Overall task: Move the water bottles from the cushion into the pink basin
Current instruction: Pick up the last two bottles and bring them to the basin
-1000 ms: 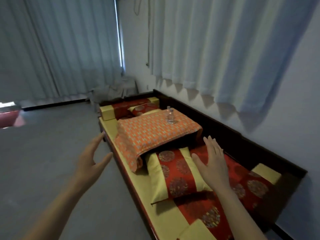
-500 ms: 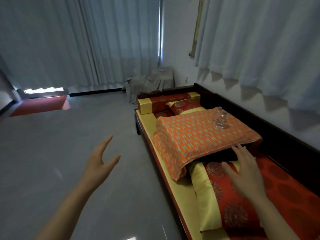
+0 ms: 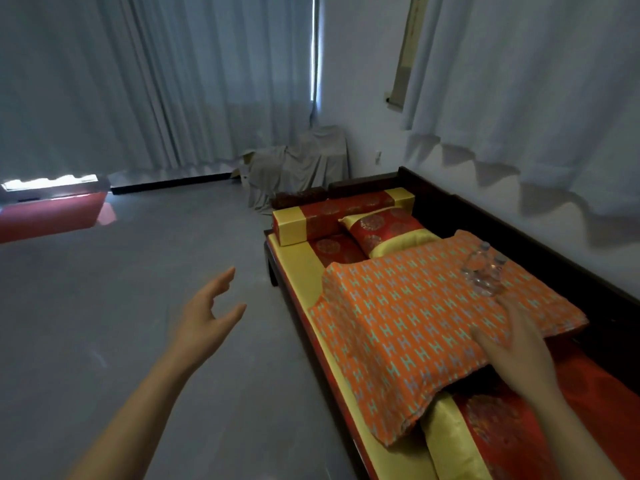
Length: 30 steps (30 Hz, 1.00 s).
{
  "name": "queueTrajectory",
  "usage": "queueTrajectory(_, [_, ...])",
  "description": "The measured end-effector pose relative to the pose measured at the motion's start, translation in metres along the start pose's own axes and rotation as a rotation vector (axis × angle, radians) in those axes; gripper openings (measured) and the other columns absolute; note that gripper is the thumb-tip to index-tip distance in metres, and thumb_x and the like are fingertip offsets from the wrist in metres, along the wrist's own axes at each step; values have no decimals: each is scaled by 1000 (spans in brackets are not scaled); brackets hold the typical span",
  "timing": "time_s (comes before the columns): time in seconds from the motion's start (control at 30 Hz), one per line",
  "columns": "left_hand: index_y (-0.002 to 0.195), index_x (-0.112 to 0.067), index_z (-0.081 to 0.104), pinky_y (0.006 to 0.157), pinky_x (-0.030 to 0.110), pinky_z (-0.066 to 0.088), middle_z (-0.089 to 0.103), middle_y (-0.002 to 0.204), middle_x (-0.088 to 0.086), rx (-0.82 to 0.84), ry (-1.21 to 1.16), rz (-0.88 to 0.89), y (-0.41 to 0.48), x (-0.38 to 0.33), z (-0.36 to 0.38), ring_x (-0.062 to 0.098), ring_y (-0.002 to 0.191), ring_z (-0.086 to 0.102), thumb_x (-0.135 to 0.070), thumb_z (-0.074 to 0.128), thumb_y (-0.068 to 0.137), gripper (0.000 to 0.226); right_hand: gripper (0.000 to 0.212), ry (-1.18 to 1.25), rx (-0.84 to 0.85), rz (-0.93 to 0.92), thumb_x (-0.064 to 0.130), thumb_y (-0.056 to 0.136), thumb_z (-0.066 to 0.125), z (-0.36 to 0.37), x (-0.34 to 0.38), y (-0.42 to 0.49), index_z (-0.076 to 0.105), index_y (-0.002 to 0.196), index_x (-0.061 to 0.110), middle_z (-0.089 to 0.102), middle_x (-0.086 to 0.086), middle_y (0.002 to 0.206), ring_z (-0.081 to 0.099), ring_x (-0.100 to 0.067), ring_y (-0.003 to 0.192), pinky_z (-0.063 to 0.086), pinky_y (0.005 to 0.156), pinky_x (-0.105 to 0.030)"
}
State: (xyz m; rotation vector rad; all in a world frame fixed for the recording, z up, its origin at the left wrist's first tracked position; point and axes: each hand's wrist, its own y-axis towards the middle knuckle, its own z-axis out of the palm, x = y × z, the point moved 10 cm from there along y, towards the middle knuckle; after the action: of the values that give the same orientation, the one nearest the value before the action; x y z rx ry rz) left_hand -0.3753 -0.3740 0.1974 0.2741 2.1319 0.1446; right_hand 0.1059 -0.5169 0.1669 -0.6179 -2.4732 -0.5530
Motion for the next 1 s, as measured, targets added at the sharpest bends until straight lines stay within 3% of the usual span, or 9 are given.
queueTrajectory(0.2, [128,-30,54,93,29,48,64,119,-10,208,-211,18,131,18,59,8,109,61,-10,67,86,48,58,300,-95,194,5,78,76,44,-5,64,52,130,13,55,-6,126,55,-31,118,43,95,-42])
queueTrajectory(0.3, [125,-31,56,84,22,50,67,114,-9,343,-292,32,203,19,93,2,102,64,-14,69,85,46,54,455,-159,370,5,79,75,65,-19,82,52,127,17,56,-8,133,54,-23,118,43,97,-38])
queueTrajectory(0.43, [125,-30,57,86,27,52,68,115,-6,521,-355,100,288,-4,164,4,103,64,-13,70,84,45,58,465,-239,467,5,80,74,74,-20,108,50,132,13,55,-8,134,54,-24,121,41,97,-35])
queueTrajectory(0.5, [127,-26,56,83,21,50,67,115,-6,621,-366,109,310,-19,211,4,102,64,-11,69,84,47,59,467,-294,569,0,80,72,76,-33,107,49,133,10,54,-8,133,52,-23,121,40,97,-32])
queueTrajectory(0.67, [127,-20,58,81,17,53,69,112,-2,848,-414,207,337,-61,322,9,102,65,-8,71,82,48,49,399,-418,678,9,81,74,61,-63,100,51,121,26,57,12,116,53,-13,116,42,92,-30])
queueTrajectory(0.83, [127,-17,55,78,16,52,66,117,7,991,-444,233,358,-86,418,13,102,64,1,69,82,51,56,345,-495,769,17,81,76,53,-116,107,51,131,21,53,-2,134,49,-20,126,43,103,-43])
queueTrajectory(0.93, [124,-22,54,80,19,49,66,118,6,1064,-413,232,372,-98,471,16,104,64,-1,69,83,49,59,316,-484,836,22,81,76,61,-155,126,50,133,21,53,-3,137,50,-20,126,45,100,-41])
queueTrajectory(1.0, [122,-24,55,80,19,51,66,117,4,1102,-407,234,387,-108,504,16,104,65,0,69,82,48,60,314,-472,875,26,80,77,71,-178,149,49,133,23,55,0,134,52,-15,120,48,90,-34])
